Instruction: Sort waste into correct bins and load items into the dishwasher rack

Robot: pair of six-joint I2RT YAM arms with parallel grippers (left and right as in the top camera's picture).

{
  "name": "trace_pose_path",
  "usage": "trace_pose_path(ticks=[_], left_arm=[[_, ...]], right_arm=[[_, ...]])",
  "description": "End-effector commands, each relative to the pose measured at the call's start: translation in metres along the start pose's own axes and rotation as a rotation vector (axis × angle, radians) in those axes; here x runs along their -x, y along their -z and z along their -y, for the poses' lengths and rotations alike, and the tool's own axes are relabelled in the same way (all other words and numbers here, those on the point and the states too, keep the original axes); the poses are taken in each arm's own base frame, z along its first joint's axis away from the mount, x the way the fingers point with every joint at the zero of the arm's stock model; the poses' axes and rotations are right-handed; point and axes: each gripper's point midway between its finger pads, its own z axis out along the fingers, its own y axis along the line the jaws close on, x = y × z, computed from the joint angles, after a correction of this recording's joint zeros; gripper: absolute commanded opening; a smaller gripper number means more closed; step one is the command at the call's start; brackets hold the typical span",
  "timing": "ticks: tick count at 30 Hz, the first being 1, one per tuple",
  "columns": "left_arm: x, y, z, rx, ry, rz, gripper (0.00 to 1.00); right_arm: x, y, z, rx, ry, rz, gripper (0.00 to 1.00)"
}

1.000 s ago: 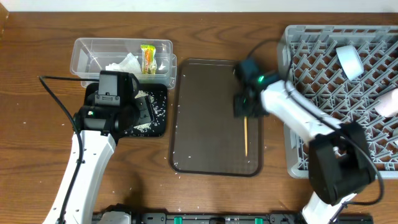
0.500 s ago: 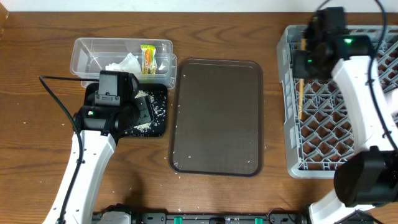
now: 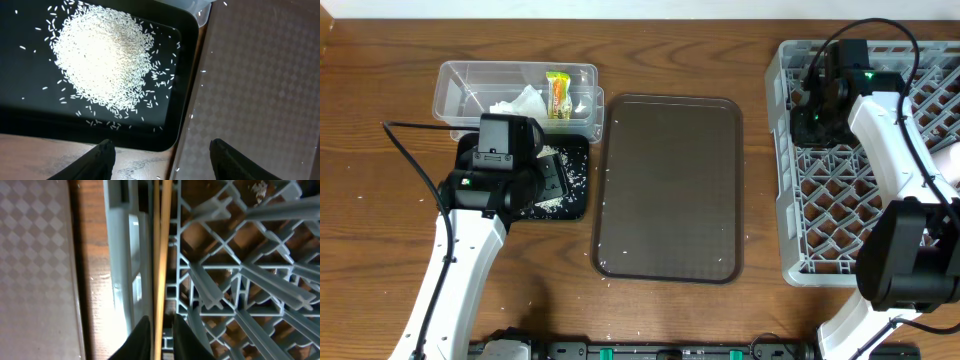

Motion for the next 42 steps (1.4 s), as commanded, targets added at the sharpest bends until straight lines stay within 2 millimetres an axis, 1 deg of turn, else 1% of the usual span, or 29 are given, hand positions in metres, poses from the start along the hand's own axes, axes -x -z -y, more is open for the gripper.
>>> trace_pose_path(ticks=[1,3,5,7,8,9,10,11,15,17,19,20,22,24,26,29,32,34,38,39,42], left_arm=[[0.002,-0.001,-0.003,0.014,-0.007,0.003,0.70],[0.002,-0.001,-0.003,0.014,-0.007,0.003,0.77],[0.002,-0.001,-0.003,0.014,-0.007,0.003,0.83],[0.002,0.000,-0.002,0.013,-0.007,0.004,0.86],[0.002,0.000,-0.002,0.011,-0.007,0.006,0.86],[0.004,0.002,-0.001,0.008,-0.009,0.016,0.87],[0.008,0.003,0.001,-0.001,-0.022,0.030,0.87],[0.014,0.005,0.004,-0.011,-0.036,0.050,0.88],[0.040,0.017,0.014,-0.036,-0.080,0.134,0.88],[0.048,0.022,0.016,-0.032,-0.106,0.152,0.88],[0.048,0.026,0.017,-0.027,-0.141,0.146,0.89],[0.046,0.028,0.015,-0.019,-0.150,0.134,0.89],[0.035,0.032,0.008,0.011,-0.142,0.091,0.89],[0.025,0.037,0.004,0.020,-0.139,0.063,0.89],[0.019,0.044,0.003,0.020,-0.153,0.065,0.89],[0.012,0.056,0.001,0.010,-0.186,0.112,0.89],[0.006,0.069,-0.003,0.009,-0.190,0.204,0.89],[0.001,0.078,-0.008,0.014,-0.191,0.271,0.89],[-0.017,0.093,-0.015,-0.009,-0.178,0.383,0.89],[-0.022,0.095,-0.017,-0.017,-0.162,0.399,0.97],[-0.031,0.100,-0.019,-0.029,-0.159,0.437,0.97]], right_arm=[[0.004,0.005,-0.003,0.012,0.005,0.016,0.24],[0.007,0.012,-0.003,0.011,-0.015,0.025,0.36],[0.011,0.020,-0.002,0.012,-0.028,0.046,0.42],[0.020,0.035,0.001,0.013,-0.051,0.099,0.48],[0.025,0.041,0.003,0.013,-0.059,0.129,0.55],[0.030,0.047,0.004,0.014,-0.069,0.162,0.69],[0.036,0.052,0.005,0.017,-0.070,0.193,0.77],[0.041,0.055,0.007,0.018,-0.071,0.217,0.79],[0.057,0.061,0.012,0.010,-0.038,0.289,0.80],[0.060,0.062,0.016,0.007,-0.045,0.301,0.80],[0.058,0.065,0.019,0.011,-0.085,0.301,0.80],[0.055,0.068,0.021,0.013,-0.112,0.294,0.81],[0.049,0.075,0.025,0.012,-0.140,0.290,0.81],[0.043,0.084,0.027,0.010,-0.148,0.288,0.84],[0.034,0.094,0.029,-0.001,-0.152,0.284,0.87],[0.025,0.104,0.028,-0.002,-0.148,0.314,0.91],[0.013,0.107,0.027,0.002,-0.148,0.366,0.94],[-0.001,0.108,0.026,0.003,-0.145,0.411,0.99],[-0.033,0.116,0.022,0.014,-0.143,0.542,0.99],[-0.041,0.119,0.021,0.022,-0.161,0.579,0.99],[-0.064,0.124,0.020,0.037,-0.188,0.657,0.99]])
